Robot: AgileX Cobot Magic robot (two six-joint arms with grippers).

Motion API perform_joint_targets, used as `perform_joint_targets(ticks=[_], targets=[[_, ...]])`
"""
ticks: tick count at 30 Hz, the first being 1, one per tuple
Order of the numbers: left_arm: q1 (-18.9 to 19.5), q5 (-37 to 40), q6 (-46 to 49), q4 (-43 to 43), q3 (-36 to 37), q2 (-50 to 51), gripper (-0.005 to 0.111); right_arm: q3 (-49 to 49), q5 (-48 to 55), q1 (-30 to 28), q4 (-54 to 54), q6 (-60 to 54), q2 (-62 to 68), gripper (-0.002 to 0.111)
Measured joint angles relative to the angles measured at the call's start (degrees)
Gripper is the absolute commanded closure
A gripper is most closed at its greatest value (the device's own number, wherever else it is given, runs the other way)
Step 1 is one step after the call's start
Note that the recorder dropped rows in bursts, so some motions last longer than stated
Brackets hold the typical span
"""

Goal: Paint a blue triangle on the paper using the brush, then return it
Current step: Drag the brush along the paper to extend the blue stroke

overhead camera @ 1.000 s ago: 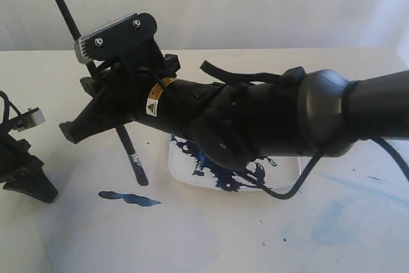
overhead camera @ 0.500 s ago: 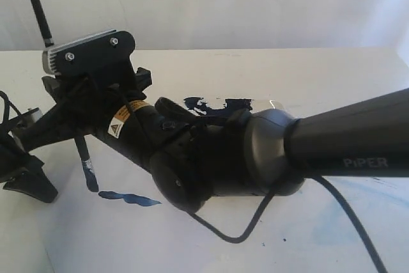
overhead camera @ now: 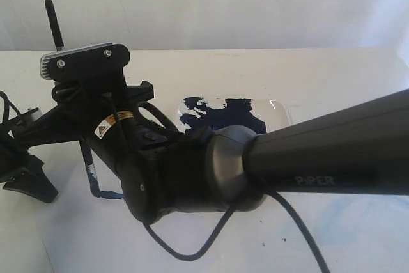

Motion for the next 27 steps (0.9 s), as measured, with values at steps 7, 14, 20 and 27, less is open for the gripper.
perform_joint_targets(ticks=[7,14,20,27], targets=[[0.0,0.0,0.0,0.0,0.0,0.0,0.107,-0.2,-1.4,0.1,0.0,-1.8,0.4,0.108],[0.0,0.0,0.0,0.0,0.0,0.0,0.107,-0.2,-1.5,0.1,0.1,-2.3,1.9,0.108],[0.0,0.0,0.0,-0.1,0.0,0.0,0.107,-0.2,-0.8,0.1,0.2,-2.3,1.9,0.108],[0.0,0.0,0.0,-0.1,0.0,0.0,0.107,-0.3,0.4,0.1,1.8,-2.3,1.9,0.108]])
